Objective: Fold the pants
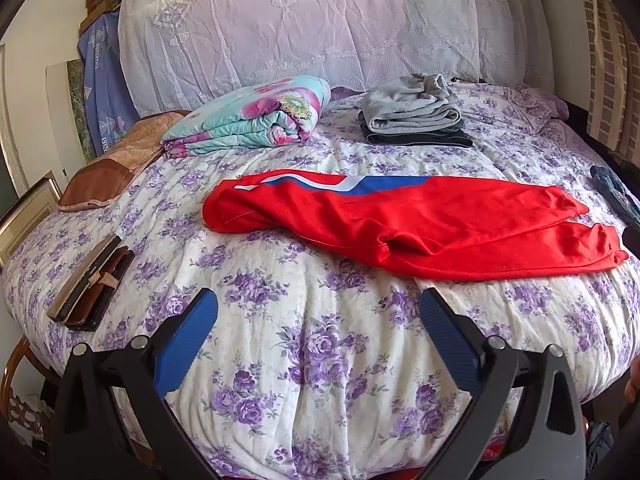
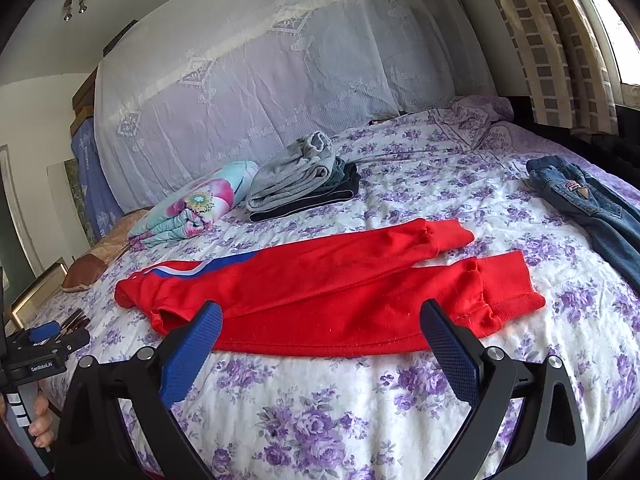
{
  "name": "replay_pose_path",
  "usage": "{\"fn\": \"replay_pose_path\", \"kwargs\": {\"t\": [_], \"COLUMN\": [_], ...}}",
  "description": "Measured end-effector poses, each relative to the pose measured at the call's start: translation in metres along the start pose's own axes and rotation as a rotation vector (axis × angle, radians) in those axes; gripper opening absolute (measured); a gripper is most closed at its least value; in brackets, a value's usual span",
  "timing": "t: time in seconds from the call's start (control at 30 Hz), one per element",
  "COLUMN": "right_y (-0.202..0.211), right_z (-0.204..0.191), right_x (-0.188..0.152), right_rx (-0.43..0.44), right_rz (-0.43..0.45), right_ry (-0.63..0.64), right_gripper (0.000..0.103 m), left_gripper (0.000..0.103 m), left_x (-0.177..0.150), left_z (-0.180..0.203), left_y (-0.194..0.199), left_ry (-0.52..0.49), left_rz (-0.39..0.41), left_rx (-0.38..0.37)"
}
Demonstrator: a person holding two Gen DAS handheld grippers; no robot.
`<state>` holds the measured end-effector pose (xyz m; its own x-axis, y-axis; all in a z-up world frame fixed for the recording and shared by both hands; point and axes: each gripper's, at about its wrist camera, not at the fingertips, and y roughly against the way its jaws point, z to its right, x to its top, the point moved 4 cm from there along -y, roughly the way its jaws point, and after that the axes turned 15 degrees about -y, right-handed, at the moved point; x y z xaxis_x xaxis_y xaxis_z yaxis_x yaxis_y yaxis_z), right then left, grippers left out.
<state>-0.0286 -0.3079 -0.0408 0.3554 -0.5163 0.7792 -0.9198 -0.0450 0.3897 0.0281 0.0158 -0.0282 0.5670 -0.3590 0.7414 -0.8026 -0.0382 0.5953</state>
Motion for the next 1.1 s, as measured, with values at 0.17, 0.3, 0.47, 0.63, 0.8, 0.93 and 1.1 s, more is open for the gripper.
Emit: {"fn": "replay_pose_path", "kwargs": {"t": [0.17, 0.3, 0.47, 0.63, 0.8, 0.93, 1.1], "right_y": [-0.0003, -0.0004, -0.0003, -0.0001, -0.0012, -0.0016, -0.0017], "right_z": [0.0011, 0.0019, 0.0020, 0.0028, 0.0026, 0.0037, 0.0035], "right_x": [-0.0002, -0.0010, -0.0006, -0.0014, -0.0011, -0.0024, -0.0016], "right_rx": [0.000, 0.000, -0.001, -0.002, -0.004, -0.005, -0.005], "right_rz": [0.000, -0.003, -0.003, -0.006, -0.009, -0.011, -0.010], "right_ry": [-0.005, -0.005, -0.006, -0.008, -0.008, -0.009, -0.009], "right_gripper": [0.100, 0.100, 0.100, 0.100, 0.100, 0.100, 0.100], "left_gripper": [0.098, 0.098, 0.098, 0.098, 0.098, 0.098, 0.098], "left_x": [-0.0011, -0.0039, -0.0051, -0.0052, -0.0059, -0.0057, -0.0078], "left_z": [0.0001, -0.0003, -0.0008, -0.0006, -0.0005, -0.0008, -0.0018], "left_y": [-0.0004, -0.0015, -0.0038, -0.0047, -0.0060, -0.0063, -0.0080], "left_ry": [0.000, 0.003, 0.006, 0.009, 0.011, 0.012, 0.020], "left_rz": [-0.001, -0.006, -0.013, -0.022, -0.029, -0.029, -0.035], "left_rx": [0.002, 0.001, 0.002, -0.001, -0.005, -0.005, -0.008]}}
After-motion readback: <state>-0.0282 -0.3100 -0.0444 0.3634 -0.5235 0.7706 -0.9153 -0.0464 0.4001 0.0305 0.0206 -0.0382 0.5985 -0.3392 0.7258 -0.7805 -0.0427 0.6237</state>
